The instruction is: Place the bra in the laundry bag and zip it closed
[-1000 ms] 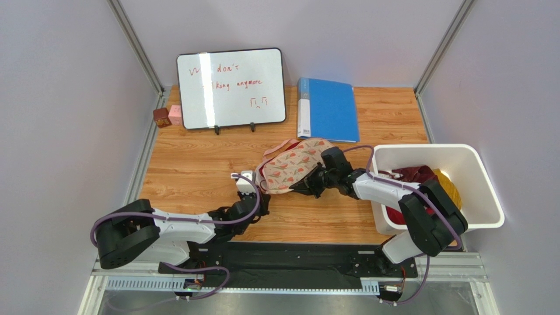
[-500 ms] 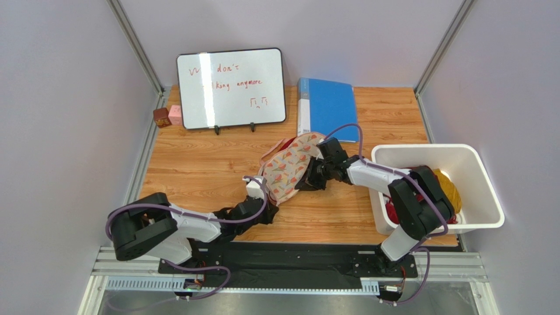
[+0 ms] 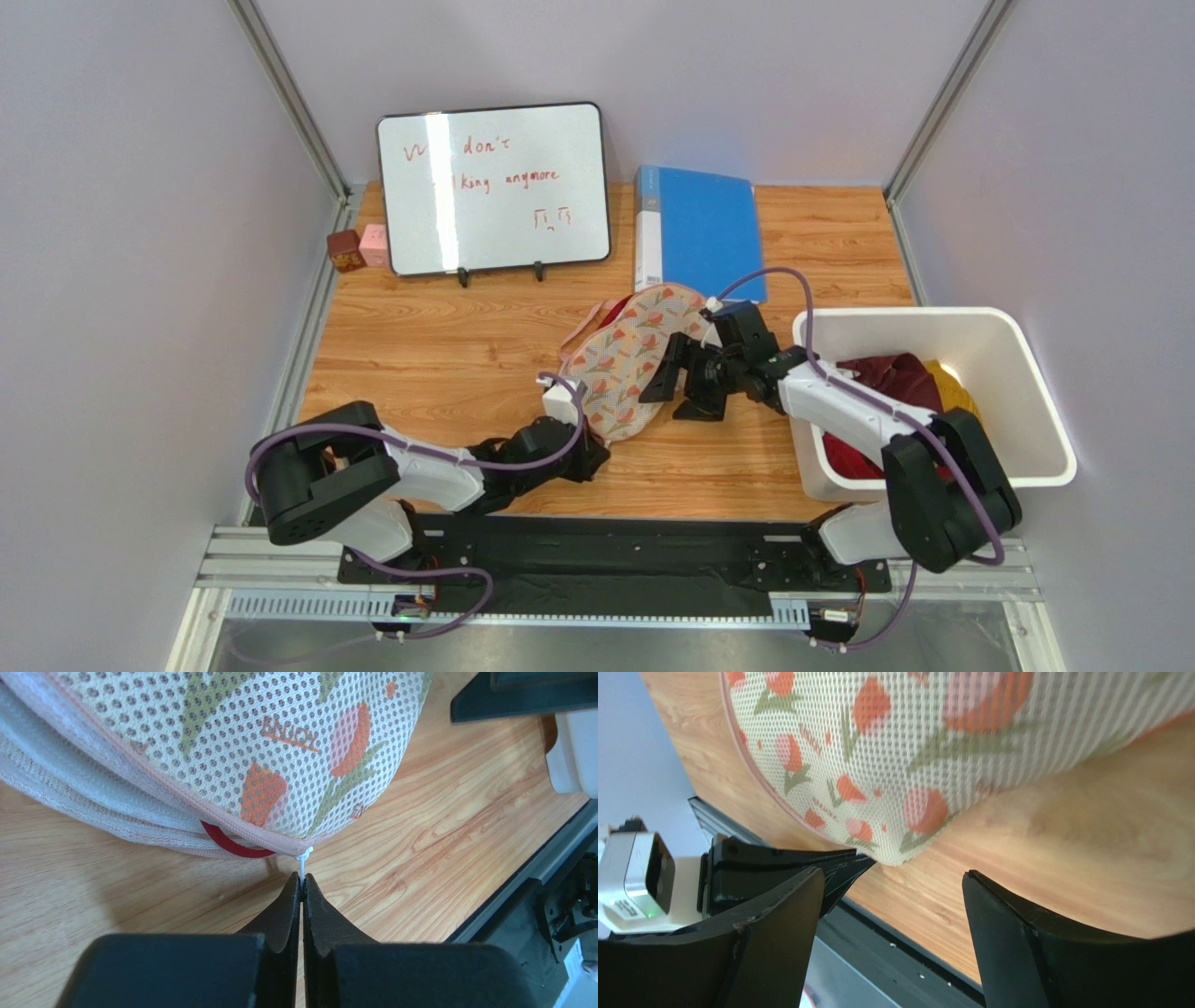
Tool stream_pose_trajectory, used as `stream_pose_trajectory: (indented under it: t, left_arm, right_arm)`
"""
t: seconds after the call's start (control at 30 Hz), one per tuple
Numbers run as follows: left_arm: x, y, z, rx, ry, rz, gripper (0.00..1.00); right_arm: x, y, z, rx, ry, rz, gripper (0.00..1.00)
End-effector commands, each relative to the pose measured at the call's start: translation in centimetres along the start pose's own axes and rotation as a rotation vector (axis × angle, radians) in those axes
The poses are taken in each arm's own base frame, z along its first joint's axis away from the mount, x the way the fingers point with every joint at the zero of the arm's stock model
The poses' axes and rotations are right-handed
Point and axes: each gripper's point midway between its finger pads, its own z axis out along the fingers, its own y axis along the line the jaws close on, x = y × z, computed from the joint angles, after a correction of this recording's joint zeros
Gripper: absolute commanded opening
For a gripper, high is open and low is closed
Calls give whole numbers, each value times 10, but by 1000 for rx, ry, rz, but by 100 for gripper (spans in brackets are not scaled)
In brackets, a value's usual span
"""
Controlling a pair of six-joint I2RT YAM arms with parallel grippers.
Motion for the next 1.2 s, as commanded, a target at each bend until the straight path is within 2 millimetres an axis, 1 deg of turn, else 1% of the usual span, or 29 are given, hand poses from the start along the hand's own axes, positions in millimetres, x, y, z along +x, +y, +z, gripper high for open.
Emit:
stream_pose_trajectory:
  t: [0.0, 0.07, 0.1, 0.13, 0.2, 0.23, 0.3, 0.33, 0.47, 0.5, 0.57, 0.67, 0.7, 0.77, 0.8, 0.83, 0.87, 0.9, 0.93, 0.97, 1.0, 1.03, 1.07, 1.13, 1.17]
  left_arm:
    - [-8, -25, 4, 78, 10, -2, 0]
    - [-11, -33, 3, 107, 10, -5, 0]
    - [-12, -37, 3, 122, 12, -8, 0]
    - [-12, -39, 2, 129, 13, -12, 0]
    - [-15, -44, 0, 148, 5, -14, 0]
    - [-16, -46, -1, 154, 5, -14, 0]
    - [-15, -49, -2, 164, 7, -12, 0]
    - [-16, -51, -2, 168, 7, -13, 0]
    - [-14, -54, -2, 178, 14, -16, 0]
    - [-13, -55, -1, 179, 17, -14, 0]
    - [-14, -56, -1, 179, 16, -20, 0]
    - [-16, -58, 0, 183, 9, -22, 0]
    - [-16, -57, 0, 179, 7, -22, 0]
    - [-17, -55, 0, 168, 4, -31, 0]
    - [-15, -45, 1, 115, 5, -34, 0]
    - [-15, -39, 1, 79, 5, -43, 0]
    - [-18, -35, 1, 46, -2, -57, 0]
    - [-13, -15, 0, -48, 13, -43, 0]
    - [-12, -7, -1, -90, 14, -39, 0]
    - [-17, -3, -3, -118, 5, -44, 0]
    - [-16, 8, -6, -170, 9, -48, 0]
    - [-16, 14, -8, -190, 9, -54, 0]
    - [-20, 20, -11, -202, -5, -67, 0]
    - [-21, 34, -19, -241, -18, -75, 0]
    - [-29, 33, -24, -229, -44, -85, 0]
  right_arm:
    - [20, 13, 1, -112, 40, 101, 78]
    - [27, 14, 6, -138, 32, 99, 77]
    - [25, 19, 8, -162, 10, 86, 76]
    - [30, 16, 11, -166, 13, 116, 74]
    - [26, 22, 14, -201, -27, 109, 72]
    - [25, 16, 17, -185, -44, 119, 70]
    - [22, 16, 20, -189, -62, 119, 68]
    - [22, 16, 21, -196, -61, 121, 63]
    - [22, 12, 27, -193, -58, 159, 55]
    - [23, 12, 28, -192, -59, 163, 48]
    - [23, 12, 29, -195, -67, 173, 45]
    - [23, 9, 28, -183, -81, 180, 35]
    - [23, 7, 28, -172, -85, 186, 26]
    - [22, 3, 27, -157, -96, 190, 15]
    - [23, 2, 26, -147, -97, 194, 6]
    - [24, 0, 26, -138, -97, 195, 2]
    - [25, -1, 25, -132, -94, 195, 0]
    - [27, -3, 26, -123, -84, 196, 0]
    - [28, -2, 25, -134, -71, 181, 0]
    - [28, -2, 25, -135, -66, 179, 0]
    - [30, -3, 26, -133, -55, 172, 0]
    - [33, -3, 26, -143, -37, 152, 0]
    - [32, -3, 26, -143, -32, 143, 0]
    - [33, -9, 25, -138, -20, 141, 0]
    - [33, -13, 24, -132, -19, 121, 0]
